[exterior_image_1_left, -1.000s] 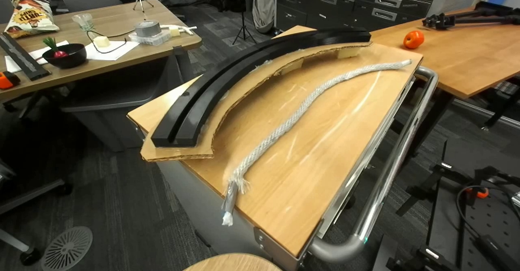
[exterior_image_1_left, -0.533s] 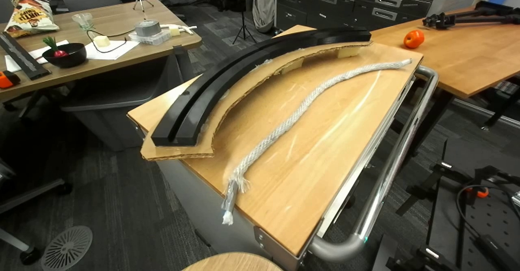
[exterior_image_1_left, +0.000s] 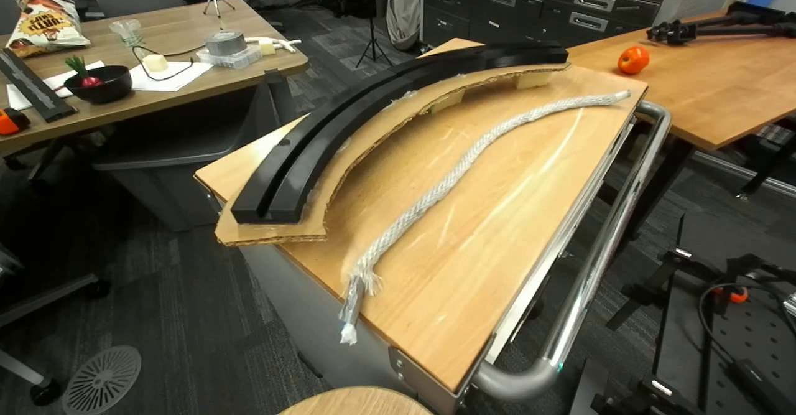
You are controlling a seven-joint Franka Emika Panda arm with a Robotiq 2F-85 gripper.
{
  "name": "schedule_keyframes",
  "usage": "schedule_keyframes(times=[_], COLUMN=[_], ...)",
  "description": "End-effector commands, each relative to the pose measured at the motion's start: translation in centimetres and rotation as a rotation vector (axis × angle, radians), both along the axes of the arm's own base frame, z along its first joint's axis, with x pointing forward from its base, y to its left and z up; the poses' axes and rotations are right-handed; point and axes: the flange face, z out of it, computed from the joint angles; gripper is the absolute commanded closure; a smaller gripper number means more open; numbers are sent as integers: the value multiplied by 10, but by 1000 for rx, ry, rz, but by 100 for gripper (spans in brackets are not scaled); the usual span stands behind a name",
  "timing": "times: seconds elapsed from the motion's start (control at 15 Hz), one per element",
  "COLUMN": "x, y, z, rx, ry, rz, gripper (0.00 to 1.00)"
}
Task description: Lay the rope on the black board
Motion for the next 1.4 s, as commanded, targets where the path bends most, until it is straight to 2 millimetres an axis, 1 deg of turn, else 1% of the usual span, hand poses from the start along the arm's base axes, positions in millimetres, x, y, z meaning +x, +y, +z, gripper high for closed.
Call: schedule_keyframes(times=[0.0, 0.07, 0.13, 0.2, 0.27, 0.33, 0.4, 0.47, 0.53, 0.6, 0.67, 0.73, 0.8, 0.87, 1.0, 1.07, 1.13, 1.2, 1.33], x=[15, 27, 42, 53, 65, 75, 86, 95, 103, 107, 85, 93, 99, 103, 105, 103, 101, 101, 112], y=[18, 28, 42, 55, 72, 91, 111, 129, 140, 145, 135, 143, 146, 146, 145, 150, 158, 163, 177], z=[16, 23, 31, 38, 43, 44, 41, 30, 14, 0, 14, 0, -11, -16, -15, -16, -23, -31, -50], rx=[-7, 15, 44, 72, 115, 152, 197, 246, 294, 345, 274, 303, 315, 318, 319, 291, 259, 244, 244], ry=[-64, -82, -103, -125, -145, -155, -159, -149, -129, -101, -118, -94, -79, -70, -73, -85, -39, -10, 28], rz=[183, 229, 273, 317, 352, 397, 435, 465, 492, 512, 461, 478, 485, 488, 492, 552, 641, 680, 783], gripper=[0, 0, 0, 0, 0, 0, 0, 0, 0, 0, 0, 0, 0, 0, 0, 0, 0, 0, 0])
